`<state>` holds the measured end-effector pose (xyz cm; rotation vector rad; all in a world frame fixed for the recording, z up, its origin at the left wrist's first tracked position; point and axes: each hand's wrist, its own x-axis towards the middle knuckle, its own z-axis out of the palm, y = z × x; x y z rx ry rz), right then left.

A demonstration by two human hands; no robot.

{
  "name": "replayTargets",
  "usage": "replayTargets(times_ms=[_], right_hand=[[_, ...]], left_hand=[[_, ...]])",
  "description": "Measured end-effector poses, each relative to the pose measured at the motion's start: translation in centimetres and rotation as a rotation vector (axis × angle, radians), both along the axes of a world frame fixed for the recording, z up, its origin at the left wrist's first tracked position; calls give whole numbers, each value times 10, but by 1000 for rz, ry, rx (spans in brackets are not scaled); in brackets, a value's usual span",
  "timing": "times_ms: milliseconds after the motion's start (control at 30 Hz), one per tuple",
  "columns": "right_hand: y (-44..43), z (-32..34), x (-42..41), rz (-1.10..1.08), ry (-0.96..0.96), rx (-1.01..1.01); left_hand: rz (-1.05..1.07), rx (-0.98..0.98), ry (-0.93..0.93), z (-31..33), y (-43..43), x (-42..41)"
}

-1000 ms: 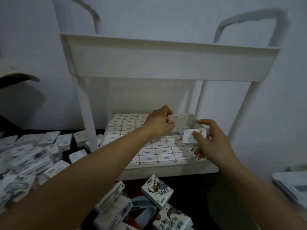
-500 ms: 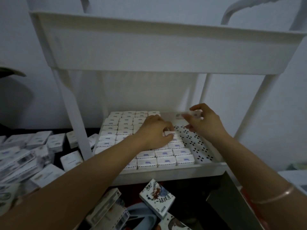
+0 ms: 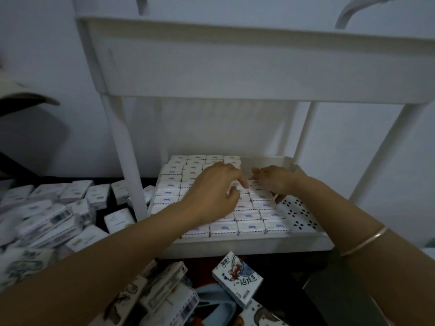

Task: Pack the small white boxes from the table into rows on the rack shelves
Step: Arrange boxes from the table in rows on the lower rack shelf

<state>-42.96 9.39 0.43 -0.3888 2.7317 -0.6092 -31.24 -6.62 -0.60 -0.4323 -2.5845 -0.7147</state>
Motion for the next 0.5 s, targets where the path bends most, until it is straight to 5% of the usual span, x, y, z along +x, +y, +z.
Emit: replayTargets(times_ms=[300, 500], right_hand=[[4, 7, 32, -61, 51, -31], [9, 22, 82, -48, 458, -61]], left_hand=[[37, 58, -97, 7, -15, 48], [66, 116, -114, 16, -38, 113]])
